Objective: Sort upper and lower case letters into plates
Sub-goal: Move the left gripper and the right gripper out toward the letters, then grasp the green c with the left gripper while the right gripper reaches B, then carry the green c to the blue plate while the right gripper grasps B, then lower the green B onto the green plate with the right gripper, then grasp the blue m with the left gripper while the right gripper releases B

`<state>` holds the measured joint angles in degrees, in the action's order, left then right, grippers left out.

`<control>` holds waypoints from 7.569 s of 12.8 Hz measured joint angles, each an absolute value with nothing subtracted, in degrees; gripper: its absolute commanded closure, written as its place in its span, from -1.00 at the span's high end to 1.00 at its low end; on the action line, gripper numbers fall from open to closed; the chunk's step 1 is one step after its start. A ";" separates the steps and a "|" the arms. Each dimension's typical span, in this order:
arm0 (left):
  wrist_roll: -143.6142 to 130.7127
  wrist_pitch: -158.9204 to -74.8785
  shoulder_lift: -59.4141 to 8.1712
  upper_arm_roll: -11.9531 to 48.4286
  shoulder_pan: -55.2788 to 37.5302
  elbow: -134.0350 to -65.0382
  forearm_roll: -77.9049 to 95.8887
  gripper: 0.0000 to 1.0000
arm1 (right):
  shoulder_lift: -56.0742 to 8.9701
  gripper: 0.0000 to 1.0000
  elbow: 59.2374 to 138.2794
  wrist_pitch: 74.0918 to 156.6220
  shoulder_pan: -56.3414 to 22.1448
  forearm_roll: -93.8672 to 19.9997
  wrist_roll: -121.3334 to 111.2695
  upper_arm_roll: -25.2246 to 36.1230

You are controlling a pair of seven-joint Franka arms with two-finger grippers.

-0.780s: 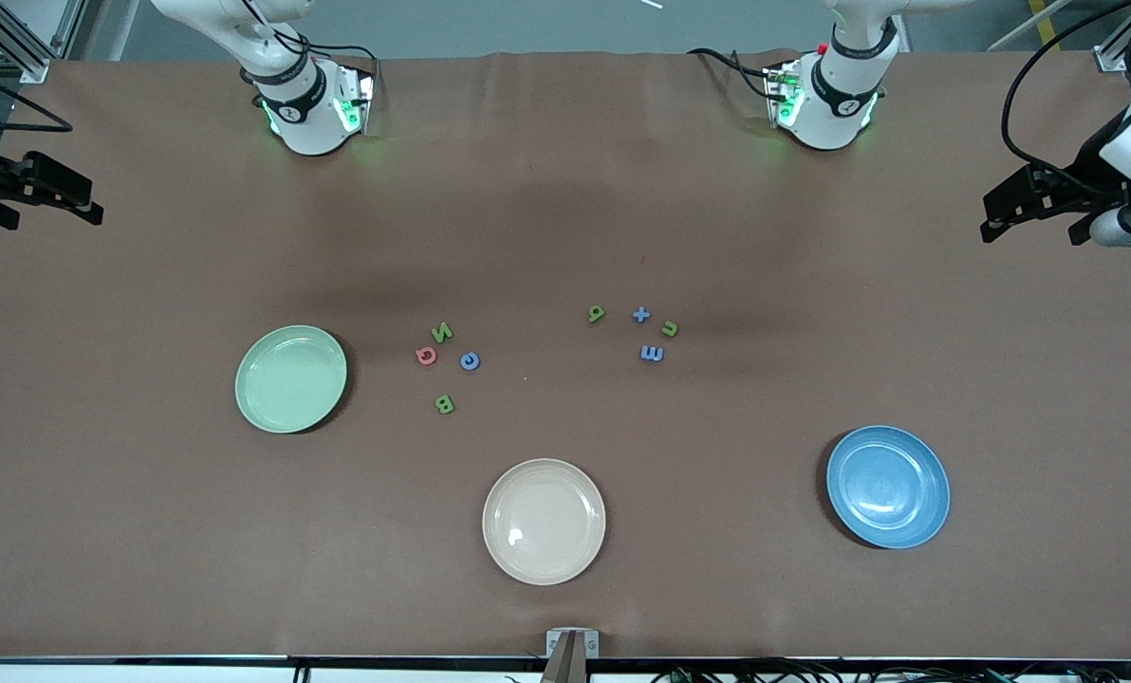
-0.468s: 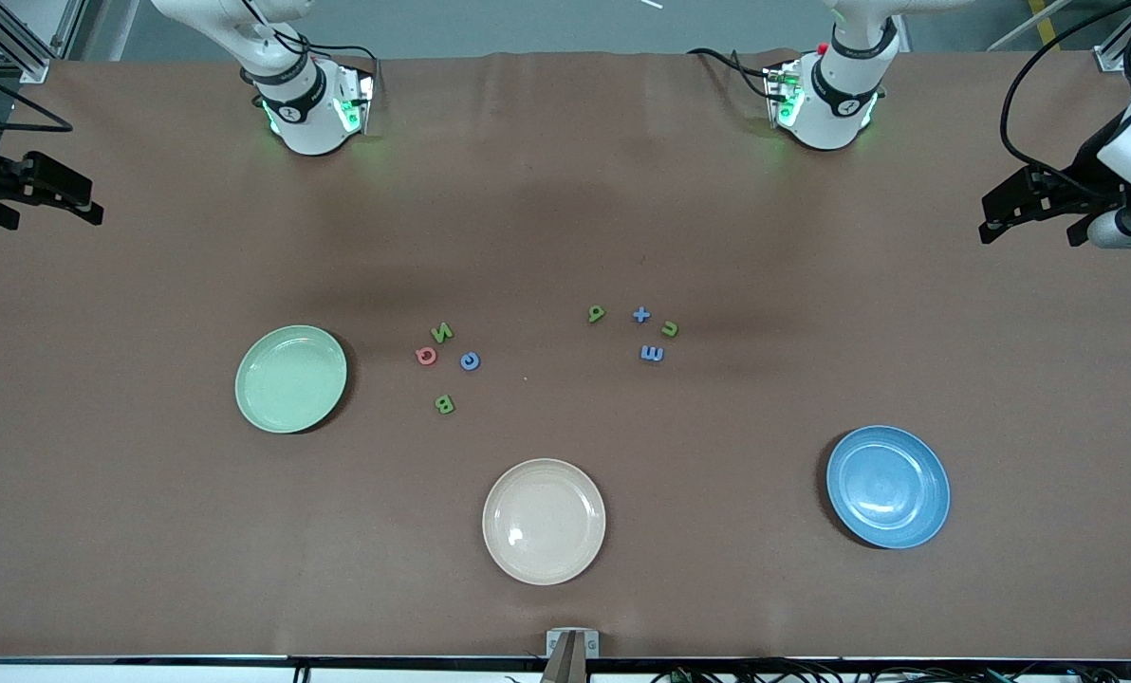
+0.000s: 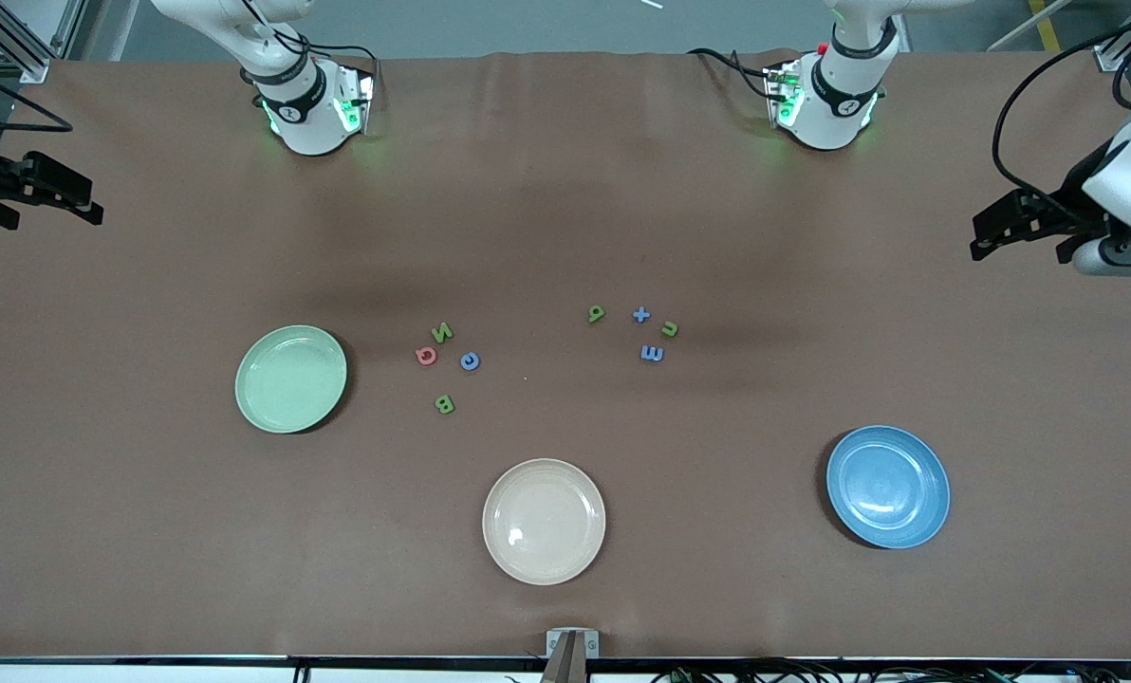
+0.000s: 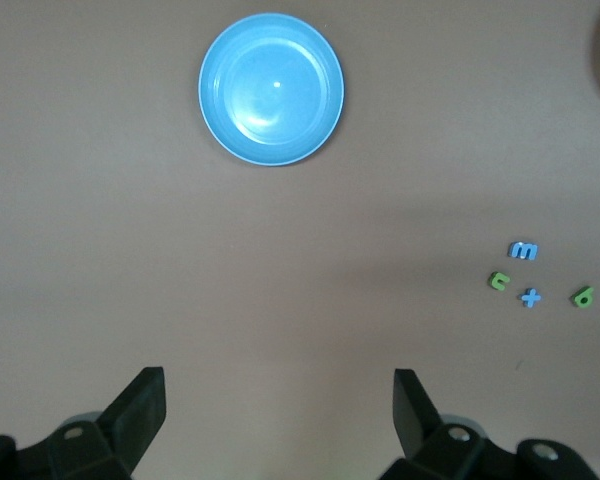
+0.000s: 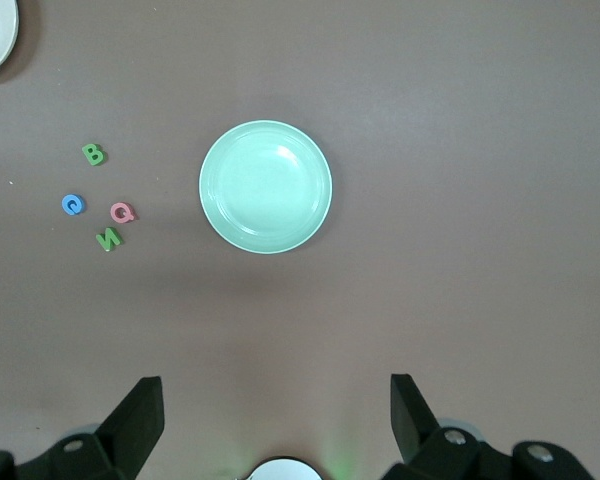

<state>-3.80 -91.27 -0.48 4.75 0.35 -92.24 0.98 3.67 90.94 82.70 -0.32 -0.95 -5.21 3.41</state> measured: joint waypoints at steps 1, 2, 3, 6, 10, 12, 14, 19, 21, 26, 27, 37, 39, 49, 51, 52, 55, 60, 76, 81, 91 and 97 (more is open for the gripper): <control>-6.06 -92.68 -1.95 4.98 0.00 -92.45 1.45 1.00 | 3.67 1.00 90.89 82.70 -0.32 -0.96 -5.20 3.43; -7.85 -94.90 -3.68 5.50 -0.43 -93.03 1.66 1.00 | 3.69 1.00 90.74 82.75 -0.32 -0.95 -5.20 3.45; -9.82 -98.00 -5.62 6.21 -0.98 -94.15 1.73 1.00 | 3.71 1.00 90.39 82.80 -0.32 -0.95 -5.19 3.47; -18.38 -108.79 -11.80 7.63 -3.90 -98.89 1.74 1.00 | 2.91 1.00 90.27 83.01 -0.29 -0.92 -5.20 3.62; -35.39 -124.75 -16.69 7.89 -10.19 -108.51 1.74 0.99 | -2.62 1.00 90.27 87.09 -0.28 -0.85 -5.22 3.66; -43.17 -127.40 -18.23 7.93 -12.75 -110.45 1.74 0.86 | -5.50 1.00 90.20 89.16 -0.21 -0.70 -5.22 3.73; -51.79 -129.34 -19.72 7.95 -15.97 -110.92 1.50 0.79 | -9.40 1.00 90.21 90.99 0.21 -0.69 -5.22 3.88; -65.21 -138.91 -22.18 8.04 -20.04 -116.76 1.23 0.67 | -14.36 1.00 90.66 97.19 -1.54 -2.13 6.32 3.55; -72.74 -141.79 -23.12 8.08 -23.56 -118.51 1.22 0.61 | -16.90 1.00 90.97 100.27 -4.76 -2.69 15.41 3.22; -82.52 -146.60 -23.48 7.99 -28.50 -124.47 1.22 0.29 | -23.62 1.00 94.88 114.11 -14.51 -3.95 32.49 2.91; -82.78 -146.87 -23.55 7.87 -28.34 -124.92 1.22 0.29 | -24.13 1.00 96.82 117.25 -16.05 -4.48 32.93 2.89; -87.51 -149.59 -28.72 7.72 -28.33 -121.71 1.22 -0.17 | -36.19 0.84 99.82 136.99 -26.97 -4.87 29.94 2.71; -87.67 -149.87 -28.89 7.73 -28.35 -121.12 1.22 -1.00 | -37.14 0.73 99.68 138.25 -26.99 -4.87 27.88 2.82; -73.46 -144.92 -22.88 6.68 -15.83 -117.06 -3.33 -1.00 | -39.01 0.51 99.63 139.72 -28.46 -4.87 26.66 2.81; -64.72 -144.46 -22.48 6.54 -9.77 -116.19 -3.36 -0.99 | -39.18 0.42 99.62 139.75 -28.90 -4.83 26.32 2.81; -60.60 -144.45 -22.70 6.51 -7.01 -115.60 -3.51 -0.99 | -39.21 0.35 99.62 139.75 -28.98 -4.82 25.76 2.81; -52.61 -144.43 -25.03 6.49 0.08 -113.14 -6.43 -0.95 | -39.29 0.17 99.64 139.75 -28.99 -4.82 24.39 2.89; -48.22 -144.44 -32.04 6.54 5.64 -106.45 -11.11 -0.87 | -39.95 -0.03 99.67 140.38 -28.99 -4.81 24.10 2.92; -68.35 -130.44 -36.28 14.62 -5.82 -95.51 -11.28 1.00 | -27.36 -1.00 102.68 122.94 -17.70 -4.64 6.85 4.55; -87.55 -130.98 -37.96 15.21 -14.22 -96.65 -11.28 0.99 | -23.02 -1.00 118.81 135.02 -11.11 -4.64 -1.82 4.59; -109.52 -142.97 -38.25 16.85 -18.70 -107.16 -11.28 0.73 | -23.03 0.99 124.86 140.35 -9.42 -4.64 -2.14 4.39; -111.93 -145.12 -37.54 18.48 -17.80 -108.53 -11.28 -0.33 | -22.98 1.00 123.73 138.27 -8.93 -4.64 -2.12 4.33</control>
